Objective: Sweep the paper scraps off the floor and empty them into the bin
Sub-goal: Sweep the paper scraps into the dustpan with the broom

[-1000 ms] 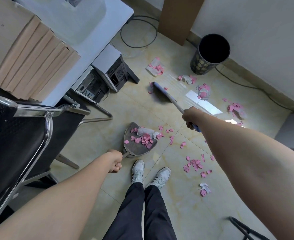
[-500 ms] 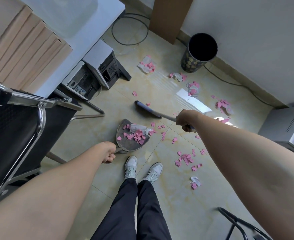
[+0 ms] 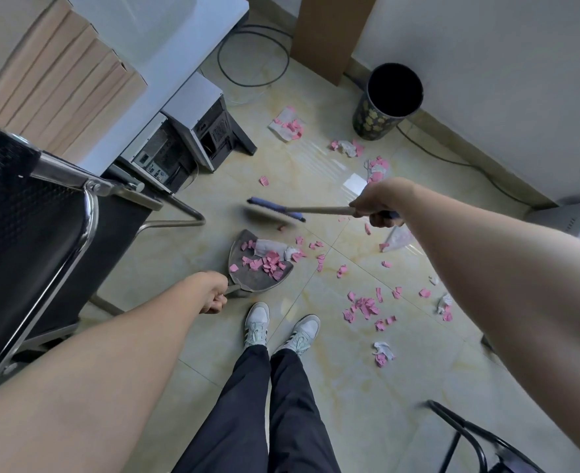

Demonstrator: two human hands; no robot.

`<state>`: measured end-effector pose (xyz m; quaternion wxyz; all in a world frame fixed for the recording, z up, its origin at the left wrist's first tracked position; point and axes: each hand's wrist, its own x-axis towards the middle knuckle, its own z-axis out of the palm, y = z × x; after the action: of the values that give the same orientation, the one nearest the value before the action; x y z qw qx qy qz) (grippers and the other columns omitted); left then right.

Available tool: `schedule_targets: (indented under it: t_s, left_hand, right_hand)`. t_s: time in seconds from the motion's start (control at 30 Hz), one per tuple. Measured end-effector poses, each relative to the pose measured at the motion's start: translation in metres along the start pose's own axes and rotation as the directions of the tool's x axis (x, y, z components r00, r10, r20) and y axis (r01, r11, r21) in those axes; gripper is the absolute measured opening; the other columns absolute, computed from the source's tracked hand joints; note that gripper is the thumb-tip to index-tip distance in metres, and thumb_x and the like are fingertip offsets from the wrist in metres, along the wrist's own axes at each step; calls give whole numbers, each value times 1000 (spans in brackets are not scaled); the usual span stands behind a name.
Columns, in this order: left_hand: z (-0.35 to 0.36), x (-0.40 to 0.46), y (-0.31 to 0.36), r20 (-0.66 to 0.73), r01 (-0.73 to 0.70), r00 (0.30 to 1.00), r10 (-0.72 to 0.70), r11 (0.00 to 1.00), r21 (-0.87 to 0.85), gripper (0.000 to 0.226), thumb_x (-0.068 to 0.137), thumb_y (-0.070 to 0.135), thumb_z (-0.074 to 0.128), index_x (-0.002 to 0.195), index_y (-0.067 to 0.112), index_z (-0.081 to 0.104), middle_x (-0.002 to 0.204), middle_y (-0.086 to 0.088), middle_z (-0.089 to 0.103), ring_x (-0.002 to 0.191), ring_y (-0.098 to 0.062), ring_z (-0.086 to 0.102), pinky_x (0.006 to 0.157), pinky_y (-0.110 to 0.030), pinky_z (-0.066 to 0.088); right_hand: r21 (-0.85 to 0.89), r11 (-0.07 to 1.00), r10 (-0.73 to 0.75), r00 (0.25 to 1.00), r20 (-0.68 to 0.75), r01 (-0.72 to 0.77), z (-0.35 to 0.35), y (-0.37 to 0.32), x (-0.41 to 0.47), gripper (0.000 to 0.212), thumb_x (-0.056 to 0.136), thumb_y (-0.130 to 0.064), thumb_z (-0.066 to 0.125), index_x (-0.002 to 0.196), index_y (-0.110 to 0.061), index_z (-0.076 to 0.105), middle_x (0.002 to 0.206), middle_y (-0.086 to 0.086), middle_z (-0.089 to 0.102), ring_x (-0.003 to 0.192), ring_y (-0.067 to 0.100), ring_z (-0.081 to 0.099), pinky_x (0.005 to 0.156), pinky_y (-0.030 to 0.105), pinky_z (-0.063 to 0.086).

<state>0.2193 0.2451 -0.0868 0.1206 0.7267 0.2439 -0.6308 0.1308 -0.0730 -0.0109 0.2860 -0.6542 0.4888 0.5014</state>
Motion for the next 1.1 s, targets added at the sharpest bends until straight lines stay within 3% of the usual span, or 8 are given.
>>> schedule_targets:
  t_s: [0.2, 0.37, 0.53, 0.67, 0.77, 0.87, 0.97, 1.1]
  left_hand:
    - [-2, 11, -8, 10, -9, 1000, 9, 1000, 22, 29, 96, 5, 14, 72, 13, 28, 29, 5, 18, 17, -9, 9, 33, -4, 9]
    - [-5, 22, -8, 23, -14, 1000, 13, 1000, 20, 29, 94, 6, 13, 73, 14, 30, 30, 3, 19, 20, -8, 10, 36, -5, 7]
    - [-8, 23, -11, 18, -20, 1000, 20, 1000, 19, 29, 93, 6, 13, 74, 16, 32, 30, 4, 20, 40, -8, 13, 37, -7, 6]
    - [-9, 22, -12, 3, -39, 999, 39, 999, -5, 28, 94, 5, 14, 74, 15, 32, 36, 5, 23, 23, -7, 12, 36, -6, 7]
    - [-8, 19, -13, -4, -50, 999, 50, 999, -9, 28, 94, 5, 15, 75, 15, 33, 49, 2, 24, 21, -7, 13, 36, -5, 8]
    - [-8, 19, -15, -10, -48, 999, 48, 999, 6, 28, 94, 4, 16, 74, 14, 34, 52, 1, 22, 28, -7, 15, 38, -4, 8]
    - [-5, 21, -17, -19, -35, 999, 35, 999, 18, 24, 93, 5, 17, 77, 14, 33, 42, 3, 23, 23, -6, 12, 39, -4, 10]
    - [0, 19, -19, -31, -45, 998, 47, 998, 41, 23, 93, 6, 16, 83, 15, 34, 50, 2, 21, 21, -7, 11, 38, -3, 11]
  right_hand:
    - [146, 979, -114, 974, -196, 144, 39, -28, 22, 43, 96, -14, 39, 137, -12, 51, 64, 10, 54, 45, 20, 47, 44, 24, 40]
    - [123, 979, -131, 961, -245, 164, 53, -47, 34, 45, 95, -8, 37, 138, -12, 50, 74, 10, 53, 47, 20, 48, 46, 26, 42]
    - [94, 992, -70, 981, -178, 88, 59, -47, 38, 38, 97, -9, 38, 132, -4, 49, 65, 9, 51, 52, 20, 49, 53, 28, 41]
    - [39, 999, 15, 1000, 1, -15, 63, -31, 35, 37, 100, -11, 37, 134, 1, 42, 61, 5, 39, 49, 14, 34, 51, 25, 31]
    - [12, 999, 51, 995, 87, -52, 67, -15, 30, 38, 100, -16, 43, 137, -7, 43, 57, 2, 39, 38, 13, 34, 42, 18, 31]
    - [31, 998, 55, 990, 131, -59, 71, 0, 26, 44, 100, -22, 47, 143, -17, 42, 50, 1, 41, 29, 14, 35, 41, 14, 36]
    - [-31, 999, 43, 993, 107, -40, 72, 12, 17, 45, 101, -24, 45, 146, -20, 41, 41, 0, 42, 27, 15, 35, 42, 15, 38]
    - [-86, 996, 6, 994, 108, 4, 76, 29, 14, 43, 100, -23, 47, 143, -19, 44, 48, 0, 41, 37, 16, 35, 49, 25, 33]
